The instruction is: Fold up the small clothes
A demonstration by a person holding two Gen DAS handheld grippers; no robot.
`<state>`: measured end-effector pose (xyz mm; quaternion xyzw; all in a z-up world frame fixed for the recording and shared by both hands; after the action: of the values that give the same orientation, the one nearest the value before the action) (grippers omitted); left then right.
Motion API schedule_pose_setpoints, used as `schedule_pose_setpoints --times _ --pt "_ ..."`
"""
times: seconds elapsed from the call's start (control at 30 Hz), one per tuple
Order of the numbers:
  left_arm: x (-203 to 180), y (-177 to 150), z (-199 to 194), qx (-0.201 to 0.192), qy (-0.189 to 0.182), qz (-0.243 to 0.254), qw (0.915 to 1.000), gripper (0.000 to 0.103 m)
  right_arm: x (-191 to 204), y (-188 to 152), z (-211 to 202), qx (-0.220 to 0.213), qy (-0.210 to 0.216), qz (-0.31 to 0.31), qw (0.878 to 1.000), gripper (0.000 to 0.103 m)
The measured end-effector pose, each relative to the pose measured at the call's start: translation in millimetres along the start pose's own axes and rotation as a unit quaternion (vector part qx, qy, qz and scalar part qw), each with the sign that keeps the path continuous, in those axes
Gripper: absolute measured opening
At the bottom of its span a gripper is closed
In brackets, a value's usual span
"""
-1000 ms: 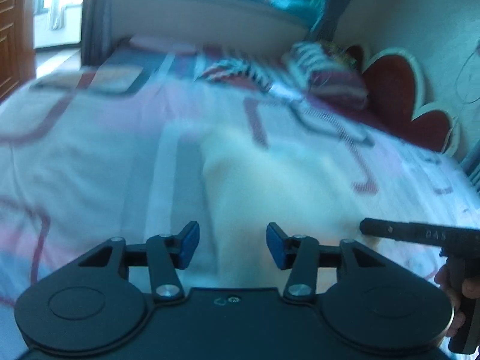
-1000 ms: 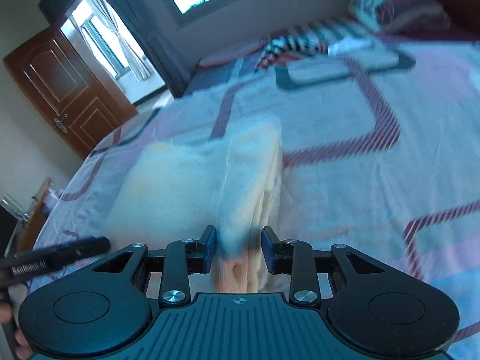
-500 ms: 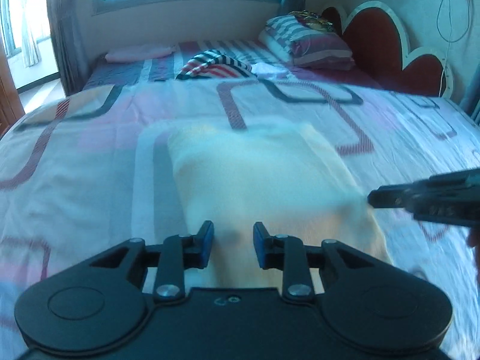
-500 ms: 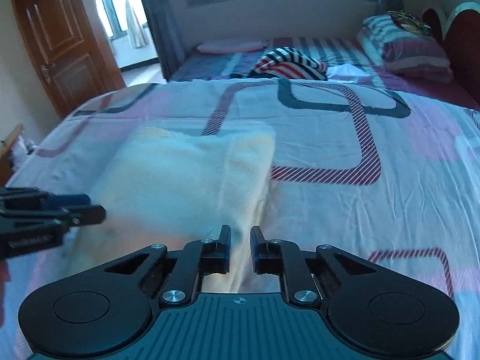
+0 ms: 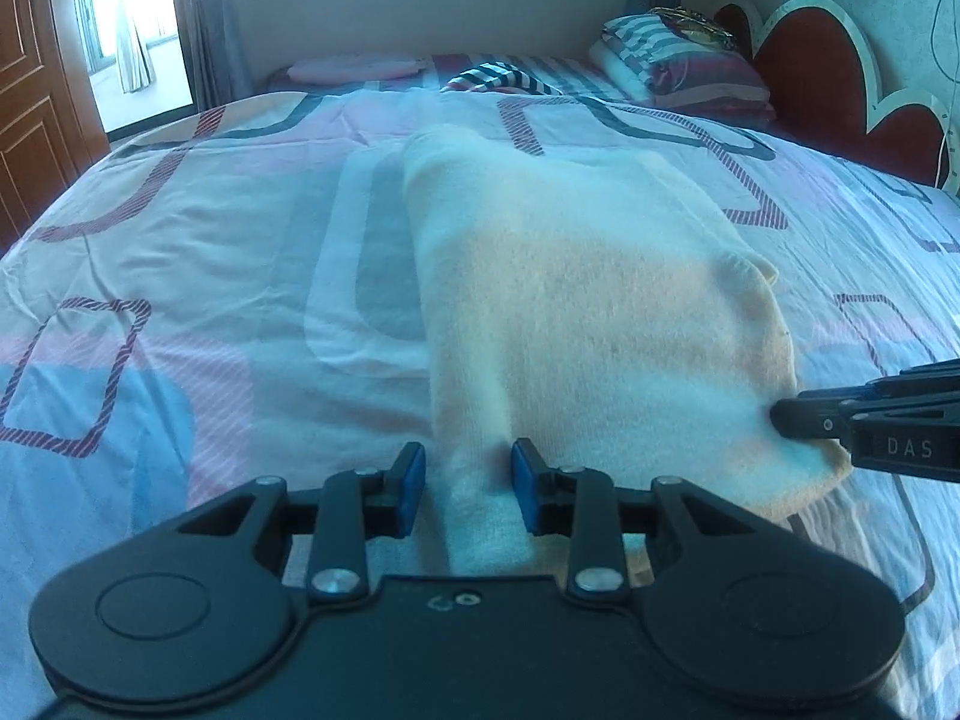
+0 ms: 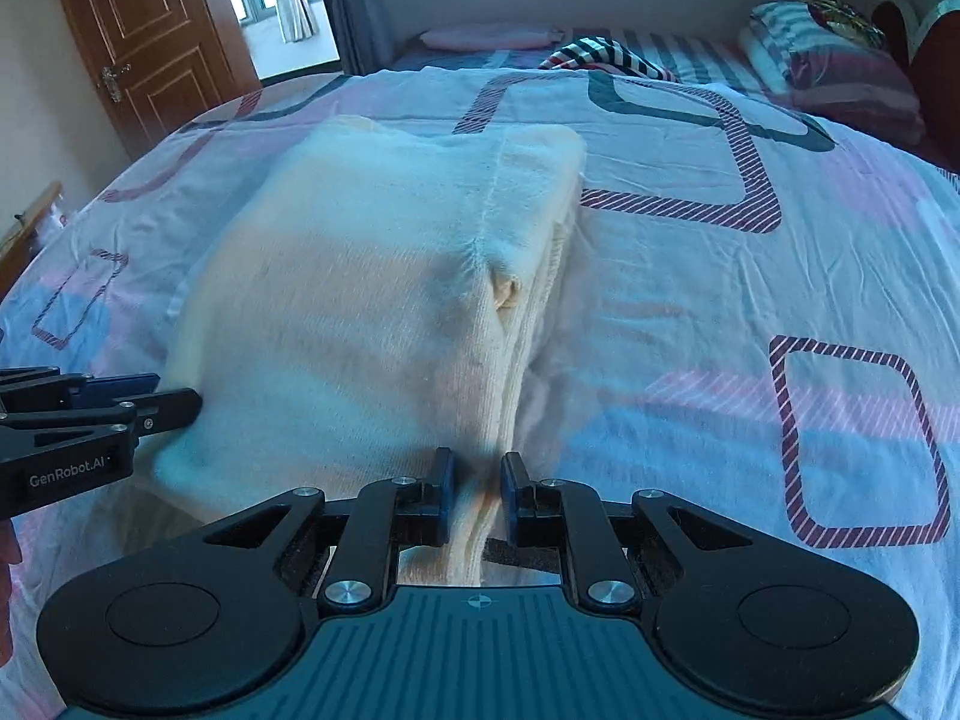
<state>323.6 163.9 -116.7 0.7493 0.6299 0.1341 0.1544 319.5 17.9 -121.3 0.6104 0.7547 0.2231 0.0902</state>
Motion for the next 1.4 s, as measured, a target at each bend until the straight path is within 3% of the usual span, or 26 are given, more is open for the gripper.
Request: schedule_pose_setpoints --times 0.23,0.33,0.6,0.67,0.77,0.83,0.87,0.9,0.93,1.0,1.23,1.4 --pt "-11 -2 -6 0.008 0.032 0.013 0.9994 0.031 0 -5 -3 -0.001 0.0 0.0 1.0 0.014" --pt "-19 -16 -25 0.01 0.028 0.021 0.9993 0.029 -1 -17 -25 -0.007 0.011 0.004 1.0 0.014" --pt "-54 -112 -85 -0.011 0.02 0.014 0.9996 0.027 0 -114 -99 -0.045 0.034 0.014 0.998 0.014" --pt "-62 -135 -108 -0.026 0.017 0.004 0.9995 0.031 4 -141 -118 -0.051 0.036 0.018 0.998 0.014" --pt "-71 -163 -139 -0.043 0.02 -0.008 0.9988 0.053 13 -175 -149 -0.072 0.032 0.019 0.997 0.014" --pt "-73 -177 -163 -0.071 0.025 -0.025 0.9969 0.103 18 -194 -166 -0.083 0.034 0.026 0.996 0.014" --pt "-74 -183 -176 -0.098 0.034 -0.033 0.994 0.101 20 -202 -174 -0.09 0.032 0.03 0.995 0.025" --pt "-76 -189 -186 -0.115 0.044 -0.035 0.9918 0.102 21 -209 -181 -0.099 0.027 0.039 0.994 0.076" --pt "-77 -194 -193 -0.12 0.049 -0.032 0.9911 0.102 20 -217 -189 -0.112 0.017 0.055 0.992 0.103" --pt "-79 -204 -203 -0.116 0.046 -0.035 0.9915 0.102 22 -229 -202 -0.15 0.016 0.061 0.987 0.103" --pt "-81 -234 -231 -0.113 0.044 -0.055 0.9911 0.102 37 -257 -218 -0.135 0.02 0.048 0.989 0.103" --pt "-93 -241 -245 -0.121 0.038 -0.035 0.9913 0.102 51 -274 -231 -0.132 0.009 0.027 0.991 0.103"
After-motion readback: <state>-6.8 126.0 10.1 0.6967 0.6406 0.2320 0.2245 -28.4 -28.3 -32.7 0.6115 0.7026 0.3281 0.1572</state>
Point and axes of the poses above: each gripper's, at about its wrist camera, not at the fingertips, and z roughly the way its jaws point, x to its left, y to its top, the point moved 6 cm from there along z, roughly the way its jaws point, and after that the axes turned 15 degrees about x, right-handed, at the moved point
